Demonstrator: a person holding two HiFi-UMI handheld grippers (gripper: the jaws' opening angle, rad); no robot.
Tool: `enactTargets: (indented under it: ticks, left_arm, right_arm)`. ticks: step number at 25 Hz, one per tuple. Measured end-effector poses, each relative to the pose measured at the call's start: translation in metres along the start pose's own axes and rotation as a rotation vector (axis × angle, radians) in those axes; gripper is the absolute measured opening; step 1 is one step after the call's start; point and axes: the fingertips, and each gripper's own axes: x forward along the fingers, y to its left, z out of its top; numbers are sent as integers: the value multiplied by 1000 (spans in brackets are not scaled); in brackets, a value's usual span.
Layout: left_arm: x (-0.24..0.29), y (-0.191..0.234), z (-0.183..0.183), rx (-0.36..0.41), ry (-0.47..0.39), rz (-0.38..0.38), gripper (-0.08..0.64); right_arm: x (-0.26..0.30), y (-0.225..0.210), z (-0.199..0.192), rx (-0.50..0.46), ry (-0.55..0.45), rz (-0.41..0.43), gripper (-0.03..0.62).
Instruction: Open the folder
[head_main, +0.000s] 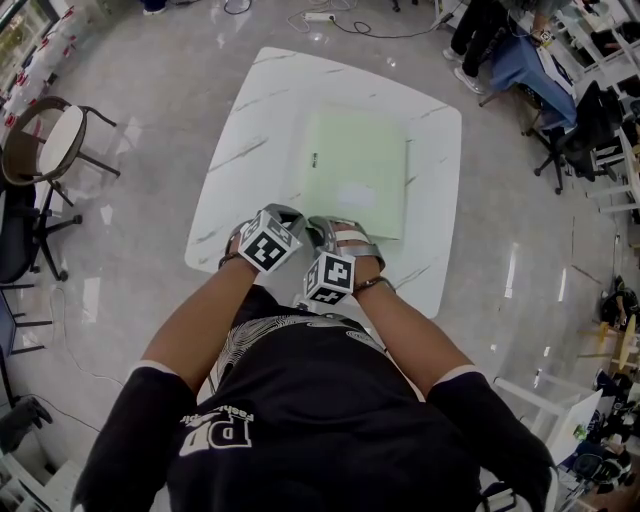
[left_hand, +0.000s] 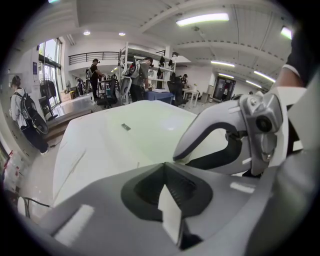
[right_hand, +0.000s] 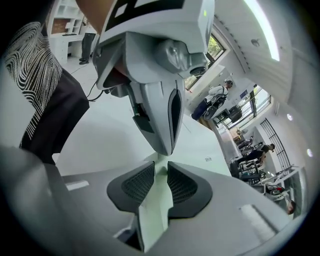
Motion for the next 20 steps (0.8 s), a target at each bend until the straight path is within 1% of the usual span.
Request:
enactTargets:
  ticks: [3,6,9,13,20]
  left_arm:
    - [0,-1,2,2,-1,-1,57]
    - [0,-1,3,-2,-3,-4,57]
    - [1,-1,2,-6,-5,-6,57]
    - [0,-1,1,-5,-7,-5,57]
    - [-1,0,0,12,-3,3,57]
  right_arm:
    - [1,-2,-2,-7,16,-4,61]
    - [1,-5,-3,13,18,3,74]
    - [0,-6,-5,59,9,24,78]
    - [-2,-6,-4,128,-4,53,67]
    - [-11,-13,1,224,-48,62,48]
